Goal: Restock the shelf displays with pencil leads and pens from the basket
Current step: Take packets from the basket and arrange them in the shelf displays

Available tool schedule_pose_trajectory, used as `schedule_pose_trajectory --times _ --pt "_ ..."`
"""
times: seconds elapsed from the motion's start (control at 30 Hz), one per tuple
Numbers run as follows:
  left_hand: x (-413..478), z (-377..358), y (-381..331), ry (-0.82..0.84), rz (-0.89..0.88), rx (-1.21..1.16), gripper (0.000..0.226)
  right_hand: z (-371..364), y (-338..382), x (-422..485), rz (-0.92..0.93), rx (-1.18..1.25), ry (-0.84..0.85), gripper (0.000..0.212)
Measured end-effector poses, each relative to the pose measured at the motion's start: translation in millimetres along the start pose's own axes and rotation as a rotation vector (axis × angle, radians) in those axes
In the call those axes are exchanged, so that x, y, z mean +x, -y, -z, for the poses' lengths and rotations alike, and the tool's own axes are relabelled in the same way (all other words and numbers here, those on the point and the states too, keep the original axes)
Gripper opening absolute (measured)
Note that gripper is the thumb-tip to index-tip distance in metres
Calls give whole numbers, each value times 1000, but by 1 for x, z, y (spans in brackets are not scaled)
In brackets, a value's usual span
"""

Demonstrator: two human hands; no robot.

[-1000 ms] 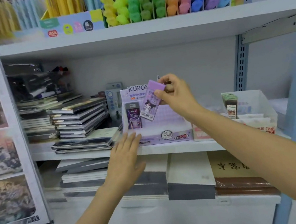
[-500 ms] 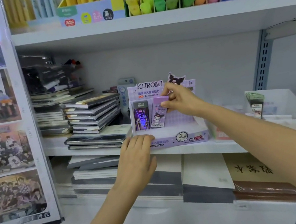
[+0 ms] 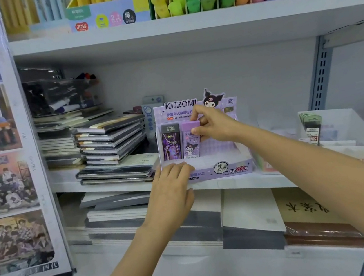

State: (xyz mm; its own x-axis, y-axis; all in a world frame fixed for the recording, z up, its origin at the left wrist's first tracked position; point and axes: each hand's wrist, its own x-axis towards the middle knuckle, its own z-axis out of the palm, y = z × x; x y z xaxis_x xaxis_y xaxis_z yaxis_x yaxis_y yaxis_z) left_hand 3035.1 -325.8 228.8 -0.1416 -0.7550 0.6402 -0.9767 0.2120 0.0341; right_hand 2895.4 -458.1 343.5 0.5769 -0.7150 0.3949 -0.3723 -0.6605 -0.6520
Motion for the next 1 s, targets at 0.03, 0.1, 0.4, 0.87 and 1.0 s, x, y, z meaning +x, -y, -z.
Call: schedule_pose_trajectory --times 0.03,0.1,0.4,0.87,1.0 --pt "1 0 0 -7 4 -9 38 0 0 1 -14 -9 34 14" --pt "2 0 0 -12 8 -23 36 0 1 5 -19 -52 52 15" --pt "1 -5 3 -8 -11 -51 40 -34 -18 2 167 -462 -377 22" --pt "-119 -125 -58 -132 101 -244 39 -96 -84 -211 175 -11 -31 17" --pt "-210 -201 -76 515 202 -378 24 -141 -187 -284 -210 -80 311 20"
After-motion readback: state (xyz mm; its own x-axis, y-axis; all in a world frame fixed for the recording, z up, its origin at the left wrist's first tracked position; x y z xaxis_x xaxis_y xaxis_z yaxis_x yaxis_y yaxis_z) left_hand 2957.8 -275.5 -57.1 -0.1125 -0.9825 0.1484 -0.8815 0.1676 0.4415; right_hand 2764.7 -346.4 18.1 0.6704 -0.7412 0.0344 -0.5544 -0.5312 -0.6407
